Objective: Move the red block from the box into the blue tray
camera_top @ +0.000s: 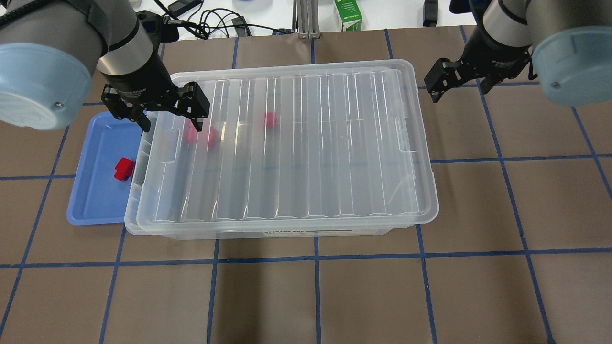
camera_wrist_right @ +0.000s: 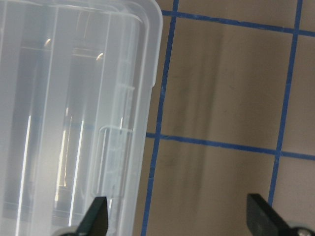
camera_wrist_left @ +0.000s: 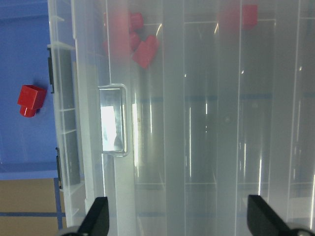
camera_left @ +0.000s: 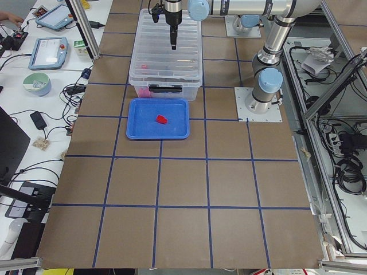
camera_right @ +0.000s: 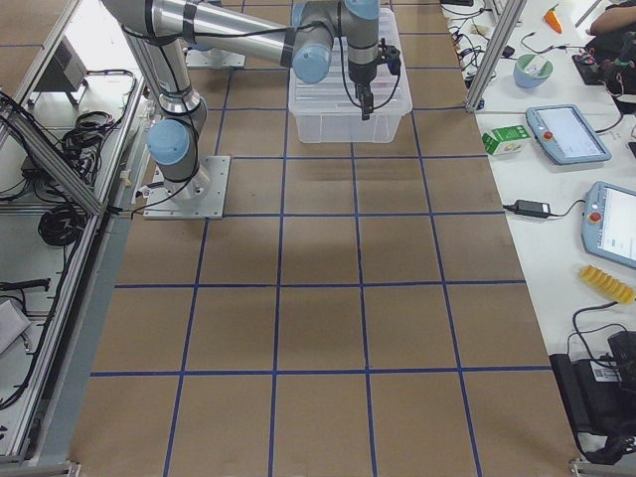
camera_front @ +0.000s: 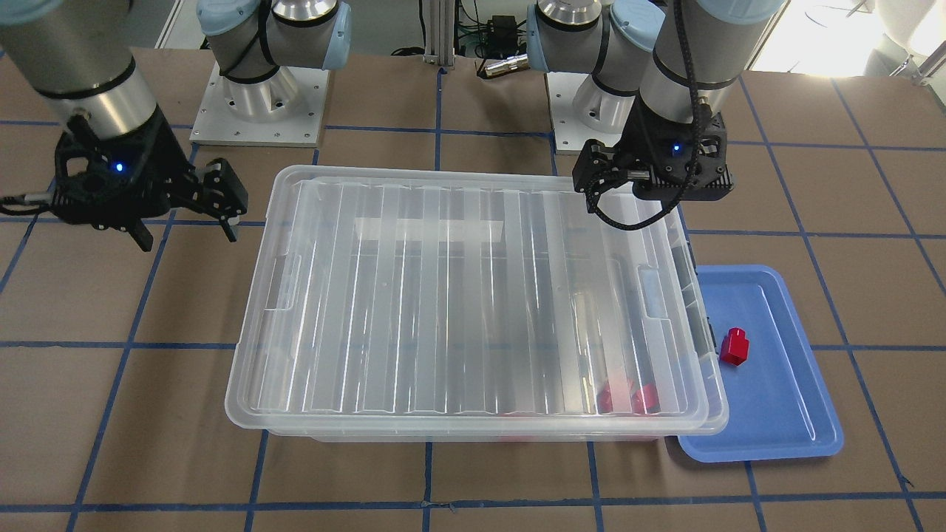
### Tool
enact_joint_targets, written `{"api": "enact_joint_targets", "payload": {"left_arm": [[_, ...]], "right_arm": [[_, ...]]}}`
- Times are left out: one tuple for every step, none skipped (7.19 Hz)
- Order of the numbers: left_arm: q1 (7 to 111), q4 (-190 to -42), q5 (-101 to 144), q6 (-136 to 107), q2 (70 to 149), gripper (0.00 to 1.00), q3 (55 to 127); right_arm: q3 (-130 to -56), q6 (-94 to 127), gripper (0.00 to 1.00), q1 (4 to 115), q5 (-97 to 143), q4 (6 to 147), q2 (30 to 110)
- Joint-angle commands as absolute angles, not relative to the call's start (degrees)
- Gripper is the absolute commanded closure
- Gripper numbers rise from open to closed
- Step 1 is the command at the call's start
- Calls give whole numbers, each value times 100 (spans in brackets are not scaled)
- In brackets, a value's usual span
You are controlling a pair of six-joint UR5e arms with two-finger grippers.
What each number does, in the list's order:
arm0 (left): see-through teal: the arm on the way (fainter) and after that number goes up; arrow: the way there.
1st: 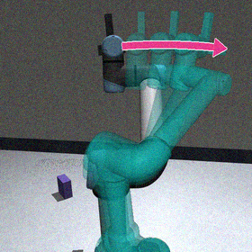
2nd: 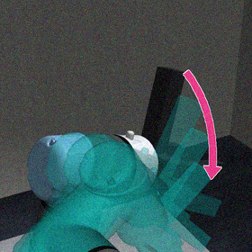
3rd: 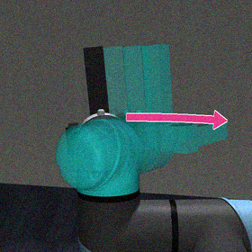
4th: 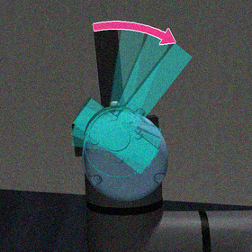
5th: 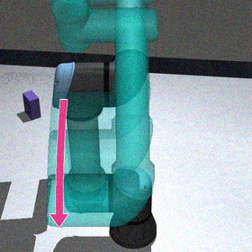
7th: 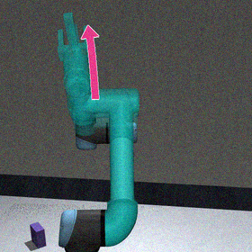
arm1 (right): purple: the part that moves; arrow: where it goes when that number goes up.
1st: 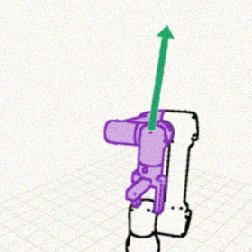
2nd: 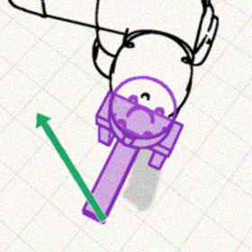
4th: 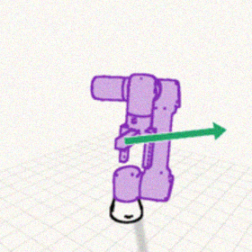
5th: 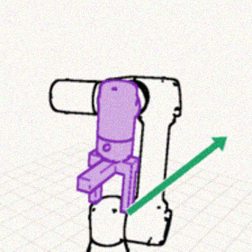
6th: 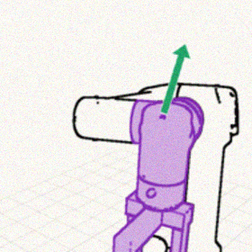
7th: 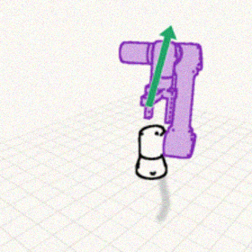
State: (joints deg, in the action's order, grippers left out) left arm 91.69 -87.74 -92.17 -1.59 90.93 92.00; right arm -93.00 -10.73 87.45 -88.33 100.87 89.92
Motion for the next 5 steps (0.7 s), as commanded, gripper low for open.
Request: {"api": "enact_joint_targets", "payload": {"left_arm": [[8983,-8833,-9185,-176,9001,0,9184],[9009,-8824,-9263,-176,8948,0,9185],[9009,-8781,-9255,-176,8904,0,9237],[9035,-8754,-9264,-176,8860,0,9246],[9053,-8754,-9246,-176,8807,0,9263]], "right_arm": [[-8843,-546,0,9140,-8912,9345,9211],[-8798,-571,0,9132,-8912,9325,9150],[-8859,-615,0,9132,-8903,9325,9149],[-8868,-615,0,9132,-8886,9360,9158],[-8868,-615,0,9132,-8894,9369,9158]]}}
